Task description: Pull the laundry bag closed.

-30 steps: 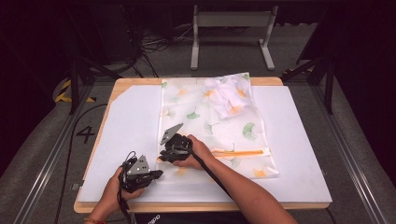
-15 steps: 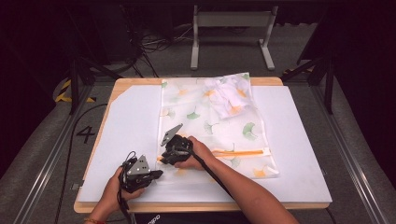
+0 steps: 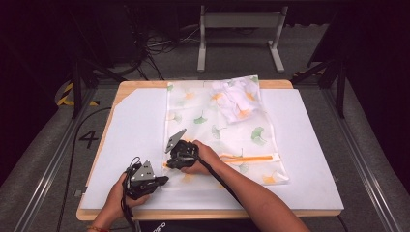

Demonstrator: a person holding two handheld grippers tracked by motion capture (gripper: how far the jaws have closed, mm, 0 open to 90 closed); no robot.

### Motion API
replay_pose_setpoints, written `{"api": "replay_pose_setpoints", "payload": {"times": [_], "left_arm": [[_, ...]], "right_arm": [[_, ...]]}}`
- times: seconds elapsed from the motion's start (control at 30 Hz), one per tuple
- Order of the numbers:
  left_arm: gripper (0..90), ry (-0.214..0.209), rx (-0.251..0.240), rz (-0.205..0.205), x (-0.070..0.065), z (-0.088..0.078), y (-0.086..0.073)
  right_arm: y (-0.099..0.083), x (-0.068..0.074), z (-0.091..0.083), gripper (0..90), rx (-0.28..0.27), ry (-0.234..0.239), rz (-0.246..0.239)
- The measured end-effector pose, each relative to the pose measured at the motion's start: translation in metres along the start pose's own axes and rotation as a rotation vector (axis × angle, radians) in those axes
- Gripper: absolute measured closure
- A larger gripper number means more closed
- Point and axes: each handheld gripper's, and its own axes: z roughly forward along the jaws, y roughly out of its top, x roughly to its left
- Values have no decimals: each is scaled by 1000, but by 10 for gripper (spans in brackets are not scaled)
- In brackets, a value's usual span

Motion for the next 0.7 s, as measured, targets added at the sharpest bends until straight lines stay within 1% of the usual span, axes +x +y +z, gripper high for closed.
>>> {"api": "replay_pose_setpoints", "payload": {"times": [0.03,0.07,0.1,0.2,0.23,0.27,0.3,0.33,0.4,0.43,0.47,0.5,0.53,0.57,0.6,0.63,0.67,0.7], "left_arm": [[900,-1,0,0,0,0,0],[900,-1,2,0,0,0,0],[900,-2,1,0,0,0,0],[900,-1,2,1,0,0,0],[900,-1,1,0,0,0,0],[900,-1,4,2,0,0,0],[900,-2,3,2,1,0,0],[900,-3,3,1,1,0,0],[900,-6,2,-3,1,0,0],[900,-6,2,-2,1,0,0],[900,-5,2,-1,1,0,0],[900,-5,2,-1,1,0,0],[900,-5,2,0,1,0,0],[900,-6,2,0,1,0,0],[900,-6,1,-2,1,0,0],[900,-8,-2,-2,1,0,0],[899,-9,-3,-3,1,0,-1],[899,-9,-2,-1,1,0,-1]], "right_arm": [[0,-1,-1,840,3,9,-2],[0,-1,-1,838,11,28,-2],[0,0,-2,837,21,25,-4],[0,0,-3,822,21,29,-3],[0,0,-4,802,26,31,-1],[0,0,-4,737,30,39,4],[-1,0,-4,726,39,46,6],[-1,1,-4,729,51,55,-2],[-1,2,-4,732,59,56,-10],[-1,2,-4,757,61,54,-9],[0,1,-4,768,65,64,-20],[2,1,-4,780,77,65,-14],[2,1,-3,789,73,70,-22],[3,1,-3,798,82,77,-21],[3,0,-3,804,86,79,-7],[4,-1,-2,803,86,91,7],[4,-3,-2,787,85,85,24],[5,-3,-2,764,84,58,25]]}}
